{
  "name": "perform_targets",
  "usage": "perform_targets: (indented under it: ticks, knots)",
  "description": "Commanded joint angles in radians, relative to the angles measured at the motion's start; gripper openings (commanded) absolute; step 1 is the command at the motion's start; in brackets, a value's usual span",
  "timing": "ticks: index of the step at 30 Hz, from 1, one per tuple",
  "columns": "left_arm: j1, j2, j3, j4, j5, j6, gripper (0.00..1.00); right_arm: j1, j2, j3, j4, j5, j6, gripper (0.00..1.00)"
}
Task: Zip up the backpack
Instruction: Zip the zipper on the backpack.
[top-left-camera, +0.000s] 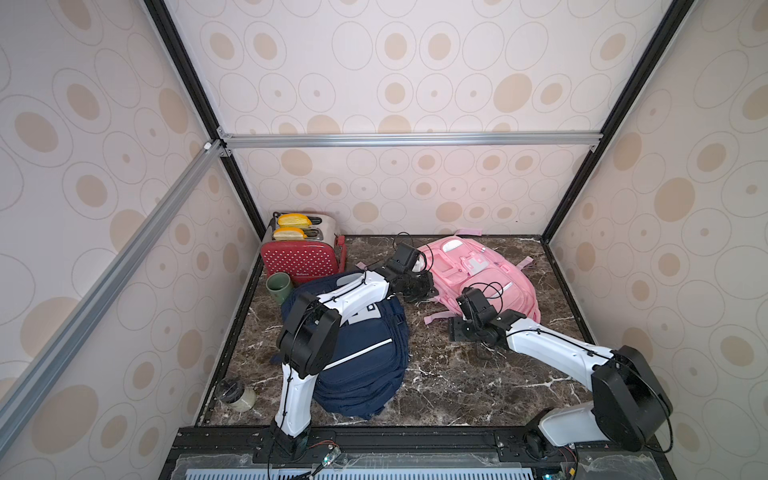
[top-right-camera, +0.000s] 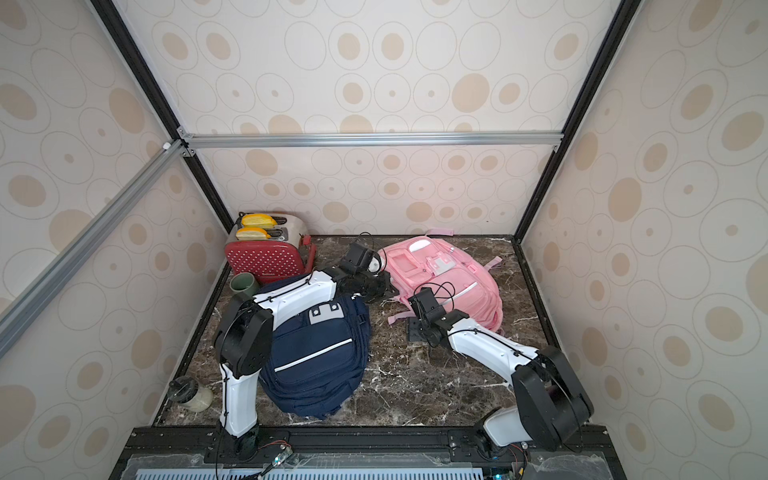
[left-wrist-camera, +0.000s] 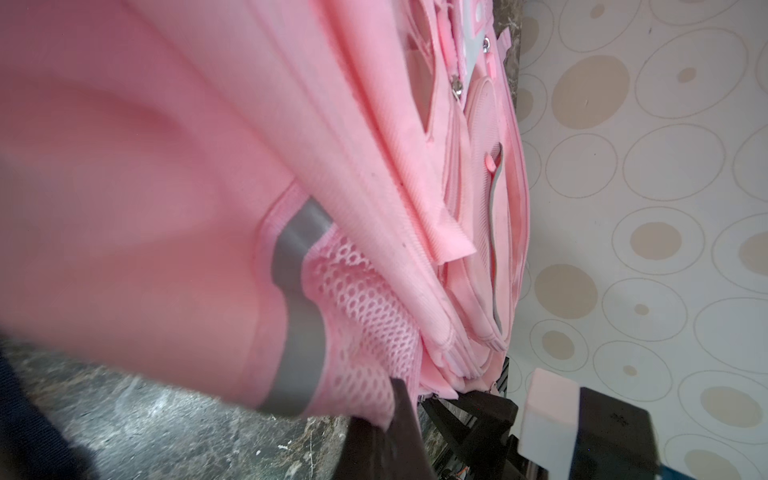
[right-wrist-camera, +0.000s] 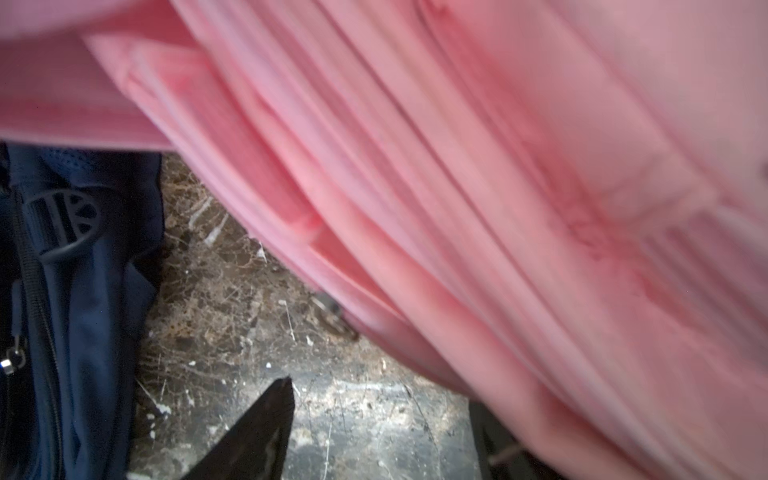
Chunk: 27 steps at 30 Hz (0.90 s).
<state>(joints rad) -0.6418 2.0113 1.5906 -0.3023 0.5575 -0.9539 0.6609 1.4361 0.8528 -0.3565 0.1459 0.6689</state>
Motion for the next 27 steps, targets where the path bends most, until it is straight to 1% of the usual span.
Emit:
perform_targets:
  ticks: [1, 6, 10, 16, 18, 21, 27]
  knots:
    - [-0.012, -0.071, 0.007, 0.037, 0.079, -0.034, 0.00, 0.000, 0.025, 0.047, 0.078, 0.049, -0.019, 0.72]
    - [-0.012, -0.079, -0.003, 0.036, 0.087, -0.035, 0.00, 0.000, 0.019, 0.051, 0.097, 0.096, -0.006, 0.72]
    - [-0.012, -0.074, -0.004, 0.042, 0.104, -0.043, 0.00, -0.010, 0.044, 0.063, 0.080, 0.139, -0.018, 0.72]
    - [-0.012, -0.087, -0.015, 0.046, 0.117, -0.045, 0.00, -0.026, 0.047, 0.015, 0.222, 0.149, -0.063, 0.65]
    - [-0.012, -0.087, -0.018, 0.046, 0.121, -0.046, 0.00, -0.048, 0.041, -0.005, 0.272, 0.121, -0.069, 0.60]
    - [-0.012, -0.085, -0.023, 0.058, 0.126, -0.057, 0.00, -0.067, 0.036, -0.016, 0.318, 0.104, -0.074, 0.48]
    - [-0.012, -0.085, -0.024, 0.074, 0.138, -0.072, 0.00, -0.086, 0.053, -0.012, 0.341, 0.091, -0.111, 0.29]
